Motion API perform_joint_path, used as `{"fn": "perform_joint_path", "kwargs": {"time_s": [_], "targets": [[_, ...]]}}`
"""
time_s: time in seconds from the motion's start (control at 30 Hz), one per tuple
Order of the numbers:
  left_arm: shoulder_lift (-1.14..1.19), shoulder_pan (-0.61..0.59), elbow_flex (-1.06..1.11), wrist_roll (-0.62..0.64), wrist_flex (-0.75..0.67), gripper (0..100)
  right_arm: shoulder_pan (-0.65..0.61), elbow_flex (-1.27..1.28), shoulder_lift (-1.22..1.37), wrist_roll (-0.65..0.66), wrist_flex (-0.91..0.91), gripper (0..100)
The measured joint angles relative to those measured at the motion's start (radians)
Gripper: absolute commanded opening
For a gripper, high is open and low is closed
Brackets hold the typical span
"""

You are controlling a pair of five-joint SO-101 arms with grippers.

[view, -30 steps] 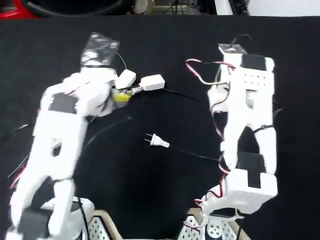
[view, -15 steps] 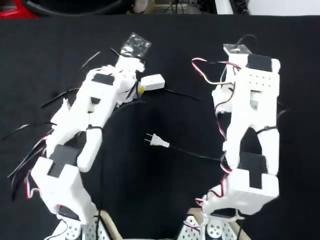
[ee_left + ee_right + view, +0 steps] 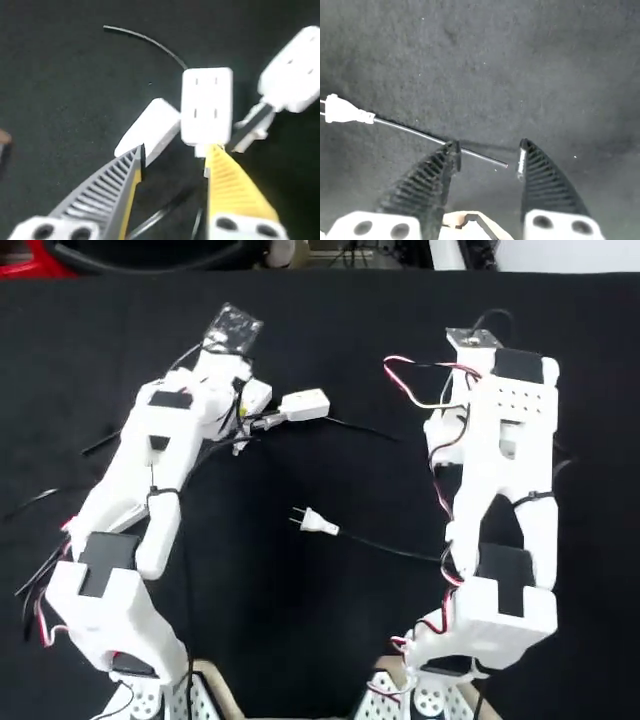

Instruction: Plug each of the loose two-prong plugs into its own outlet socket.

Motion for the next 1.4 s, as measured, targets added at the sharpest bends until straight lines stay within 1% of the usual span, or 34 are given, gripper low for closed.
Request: {"fn": "perform_joint_path", "kwargs": {"time_s": [0.1,0.17,0.33,0.43,0.6,0.67,0.8,0.87,1.0,1.1,1.2,1.33,1.4], "targets": [[0.032,-0.005,0.058,0.000,-0.107,21,0.000,0.000,0.000,0.000,-0.008,18.0],[0.058,-0.005,0.071,0.000,-0.155,21,0.000,0.000,0.000,0.000,-0.008,18.0],[0.107,0.017,0.081,0.003,-0.196,21,0.000,0.000,0.000,0.000,-0.008,18.0],[0.115,0.017,0.086,0.005,-0.198,21,0.000,0.000,0.003,0.000,-0.008,18.0],[0.078,0.015,0.138,0.005,-0.198,21,0.000,0.000,0.006,0.000,-0.008,18.0],[0.025,0.015,0.176,0.005,-0.175,21,0.000,0.000,0.006,0.000,-0.008,18.0],[-0.129,0.020,0.249,0.008,-0.031,21,-0.002,0.048,0.006,0.000,-0.038,18.0],[-0.195,0.023,0.281,0.051,0.023,21,-0.002,0.072,0.006,0.000,-0.066,18.0],[-0.238,0.015,0.350,0.146,0.043,21,-0.002,0.081,0.006,0.000,-0.081,18.0],[-0.238,0.015,0.377,0.158,0.041,21,-0.002,0.081,0.006,0.000,-0.081,18.0],[-0.235,0.015,0.402,0.158,-0.018,21,-0.002,0.081,0.006,0.000,-0.081,18.0],[-0.160,0.015,0.416,0.158,-0.127,21,-0.002,0.081,0.006,0.000,-0.081,18.0],[-0.123,0.008,0.416,0.160,-0.152,20,-0.002,0.081,0.006,0.000,-0.081,18.0]]}}
